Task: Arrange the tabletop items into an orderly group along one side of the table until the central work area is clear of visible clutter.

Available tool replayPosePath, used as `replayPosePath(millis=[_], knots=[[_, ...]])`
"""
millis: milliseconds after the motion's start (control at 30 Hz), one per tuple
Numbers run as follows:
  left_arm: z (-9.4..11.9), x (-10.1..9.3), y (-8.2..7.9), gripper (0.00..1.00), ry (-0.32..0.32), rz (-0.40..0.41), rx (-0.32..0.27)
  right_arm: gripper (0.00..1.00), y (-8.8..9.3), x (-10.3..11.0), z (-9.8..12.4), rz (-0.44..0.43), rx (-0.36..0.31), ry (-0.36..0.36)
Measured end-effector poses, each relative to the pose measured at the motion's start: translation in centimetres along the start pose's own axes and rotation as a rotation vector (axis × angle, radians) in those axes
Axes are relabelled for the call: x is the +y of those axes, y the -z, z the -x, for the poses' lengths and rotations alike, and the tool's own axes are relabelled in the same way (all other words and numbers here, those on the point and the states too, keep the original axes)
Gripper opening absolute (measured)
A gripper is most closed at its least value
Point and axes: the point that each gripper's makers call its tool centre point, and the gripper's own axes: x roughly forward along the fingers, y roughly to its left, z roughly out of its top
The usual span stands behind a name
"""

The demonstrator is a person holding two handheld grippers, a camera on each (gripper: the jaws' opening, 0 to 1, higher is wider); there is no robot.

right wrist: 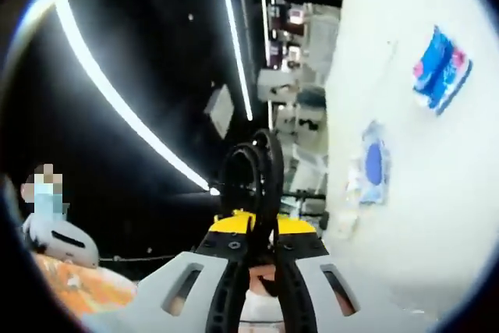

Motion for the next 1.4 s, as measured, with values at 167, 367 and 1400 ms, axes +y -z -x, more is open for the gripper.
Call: replayPosePath(millis=[167,367,1400], knots=[[-0.1,4.0,2.2,0.05,-0.179,-0.027,0.082,0.05,-0.9,-2.7,1.1,0.288,0.094,0.217],[-0.5,6.6,4.1,0.05,-0.267,-0.007,0.133,0.02,-1.7,-5.3,1.6,0.4,0.139,0.36],[-2.4,19.6,8.0,0.07,-0.553,0.182,0.255,0.06,-2.8,-19.9,3.8,0.201,0.163,0.707]])
